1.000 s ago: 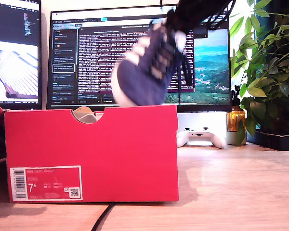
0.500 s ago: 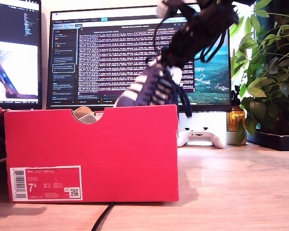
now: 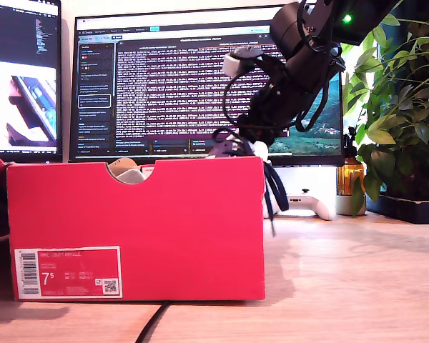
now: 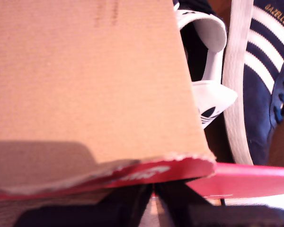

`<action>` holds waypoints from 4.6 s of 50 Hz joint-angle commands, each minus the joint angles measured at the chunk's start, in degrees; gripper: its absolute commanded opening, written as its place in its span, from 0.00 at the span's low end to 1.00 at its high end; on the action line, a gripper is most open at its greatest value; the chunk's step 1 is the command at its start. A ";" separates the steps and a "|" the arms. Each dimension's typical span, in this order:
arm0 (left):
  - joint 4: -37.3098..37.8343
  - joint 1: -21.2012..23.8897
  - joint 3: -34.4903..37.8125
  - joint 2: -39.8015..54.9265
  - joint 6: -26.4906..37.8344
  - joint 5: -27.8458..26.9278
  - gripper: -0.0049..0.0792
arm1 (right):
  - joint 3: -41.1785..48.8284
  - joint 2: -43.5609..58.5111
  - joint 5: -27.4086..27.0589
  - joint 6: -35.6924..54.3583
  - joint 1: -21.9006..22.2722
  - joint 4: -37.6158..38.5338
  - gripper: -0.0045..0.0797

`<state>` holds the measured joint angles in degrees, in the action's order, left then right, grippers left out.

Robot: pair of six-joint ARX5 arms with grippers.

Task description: Pack the blue shoes by picking the first shoe and placing it inside the red shoebox, left side, then picking and rotating the second shoe and placing it in the shoebox

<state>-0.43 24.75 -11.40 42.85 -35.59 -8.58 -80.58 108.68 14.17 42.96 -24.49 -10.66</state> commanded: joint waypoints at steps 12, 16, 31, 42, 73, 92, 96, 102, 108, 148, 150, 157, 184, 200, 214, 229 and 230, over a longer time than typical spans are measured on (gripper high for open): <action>-0.48 0.13 -0.31 0.00 0.02 0.07 0.04 | -0.87 3.23 0.44 -8.98 -1.53 2.91 0.39; -0.48 0.13 -0.31 0.00 0.02 0.07 0.04 | -0.87 3.23 0.46 -10.14 -1.75 5.75 0.44; -0.48 0.13 -0.31 0.00 0.02 0.07 0.04 | -0.90 1.73 0.42 -14.91 -2.12 13.94 0.44; -0.48 0.13 -0.31 0.00 0.02 0.07 0.04 | -0.90 -4.00 0.42 -27.04 -1.60 13.64 0.21; -0.48 0.13 -0.31 0.00 0.02 0.07 0.04 | -0.90 -15.58 -3.85 -43.98 11.17 -13.70 0.04; -0.48 0.13 -0.31 0.00 0.02 0.07 0.04 | -0.90 -20.31 -4.31 -40.79 14.08 -14.99 0.04; -0.68 0.13 -0.31 0.00 -0.04 0.02 0.04 | -0.90 -21.33 -4.28 -40.79 14.14 -15.87 0.04; 0.31 0.13 -0.31 -0.13 -0.04 -0.61 0.04 | -0.87 -22.38 -4.31 -39.63 14.25 -19.12 0.04; 1.03 0.28 -0.33 -0.24 1.77 -3.58 0.04 | -0.85 -22.84 -4.28 -39.43 15.26 -21.46 0.04; 23.04 2.05 -6.64 -22.93 13.42 6.91 0.04 | 9.73 -31.82 -4.26 -37.03 17.55 -19.82 0.04; 22.88 2.05 -6.64 -22.99 15.10 7.69 0.04 | 13.16 -33.73 -4.26 -37.20 17.57 -18.18 0.04; 21.46 1.99 -6.64 -22.95 19.63 11.02 0.04 | 22.03 -39.69 -4.26 -37.20 17.84 -15.06 0.04; 11.50 -5.25 -4.83 -23.04 24.17 25.40 0.04 | 41.13 -62.38 -6.88 -38.62 17.92 -9.70 0.04; 5.01 -18.49 -2.03 -22.97 28.20 12.76 0.04 | 42.47 -68.91 -8.76 -38.66 19.74 -12.76 0.04; 1.49 -26.60 -1.11 -23.23 30.69 4.20 0.04 | 48.33 -78.25 -8.79 -39.58 25.59 -11.10 0.04; 1.57 -27.21 0.90 -23.47 31.15 2.47 0.04 | 54.71 -86.97 -8.20 -44.33 26.82 -8.52 0.04; 1.42 -27.21 0.90 -23.47 31.15 2.45 0.04 | 55.12 -87.30 -8.20 -44.54 26.80 -7.91 0.04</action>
<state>1.78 -2.31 -11.77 19.59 -5.30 -5.93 -27.97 20.97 5.82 -0.21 2.52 -19.53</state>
